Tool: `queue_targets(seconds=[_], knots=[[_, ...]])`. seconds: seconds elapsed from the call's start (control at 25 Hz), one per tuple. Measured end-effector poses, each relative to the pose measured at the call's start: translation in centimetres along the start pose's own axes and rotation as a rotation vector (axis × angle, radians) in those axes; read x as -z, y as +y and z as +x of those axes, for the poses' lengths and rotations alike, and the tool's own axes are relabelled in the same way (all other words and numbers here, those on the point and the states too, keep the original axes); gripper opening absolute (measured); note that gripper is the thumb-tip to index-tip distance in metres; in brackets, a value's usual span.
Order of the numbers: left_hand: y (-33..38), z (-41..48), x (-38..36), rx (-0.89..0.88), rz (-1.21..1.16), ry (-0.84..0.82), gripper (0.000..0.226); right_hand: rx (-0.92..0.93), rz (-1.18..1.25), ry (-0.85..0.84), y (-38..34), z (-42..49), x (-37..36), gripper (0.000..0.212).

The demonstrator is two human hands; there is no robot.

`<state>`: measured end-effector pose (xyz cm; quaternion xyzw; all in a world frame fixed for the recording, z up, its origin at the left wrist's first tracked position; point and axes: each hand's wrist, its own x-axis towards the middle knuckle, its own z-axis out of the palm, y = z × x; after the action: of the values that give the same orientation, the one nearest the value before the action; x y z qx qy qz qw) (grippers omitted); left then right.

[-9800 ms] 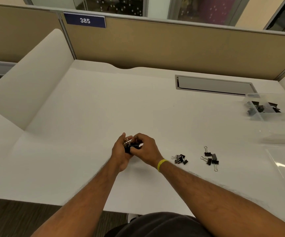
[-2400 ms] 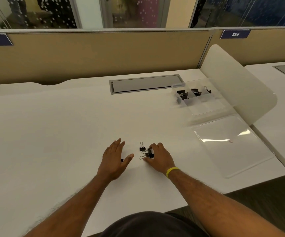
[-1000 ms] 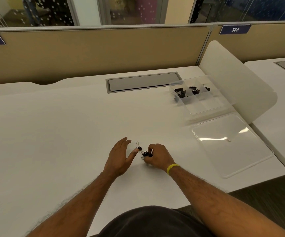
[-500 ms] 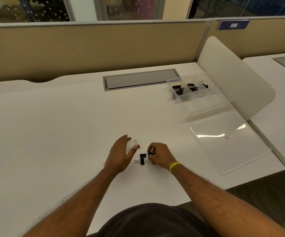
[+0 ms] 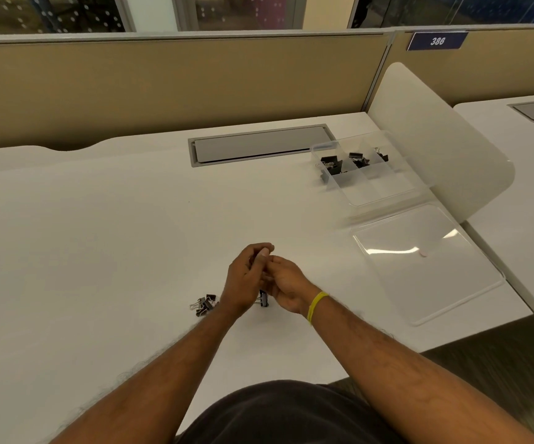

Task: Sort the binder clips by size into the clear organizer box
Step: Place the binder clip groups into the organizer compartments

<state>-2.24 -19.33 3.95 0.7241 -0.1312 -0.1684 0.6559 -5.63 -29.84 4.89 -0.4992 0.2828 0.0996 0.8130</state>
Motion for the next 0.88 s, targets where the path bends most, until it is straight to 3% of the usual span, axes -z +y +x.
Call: queue_targets(seconds=[0.12,0.28,0.44,0.6,0.72,0.8,0.88], knots=[[0.1,1.0,0.9,0.159,-0.218,0.158,0.030,0.076,-0.222,0.025,-0.2,0.4,0.2,0.013],[-1.1,1.9,4.3,0.330,-0.443,0.252,0.029,0.323,-0.981,0.234,0.3,2.5,1.2,0.013],[-1.4,1.7,5.8,0.481,-0.617,0.251,0.033,0.338,-1.364,0.171,1.8,4.2,-0.2,0.032],[-2.2,1.6,6.5,0.589,-0.693,0.251,0.041,0.355,-1.426,0.196,2.0,5.2,-0.3,0.017],[-2.5,1.8,6.7,0.615,-0.711,0.229,0.044,0.428,-1.156,0.263,1.6,5.2,-0.3,0.011],[-2.5,1.9,6.4,0.620,-0.713,0.202,0.046,0.537,-1.009,0.192,1.3,4.7,-0.7,0.013],[-2.2,2.0,6.0,0.628,-0.727,0.154,0.046,0.595,-1.010,0.060,1.2,4.2,-1.2,0.015]])
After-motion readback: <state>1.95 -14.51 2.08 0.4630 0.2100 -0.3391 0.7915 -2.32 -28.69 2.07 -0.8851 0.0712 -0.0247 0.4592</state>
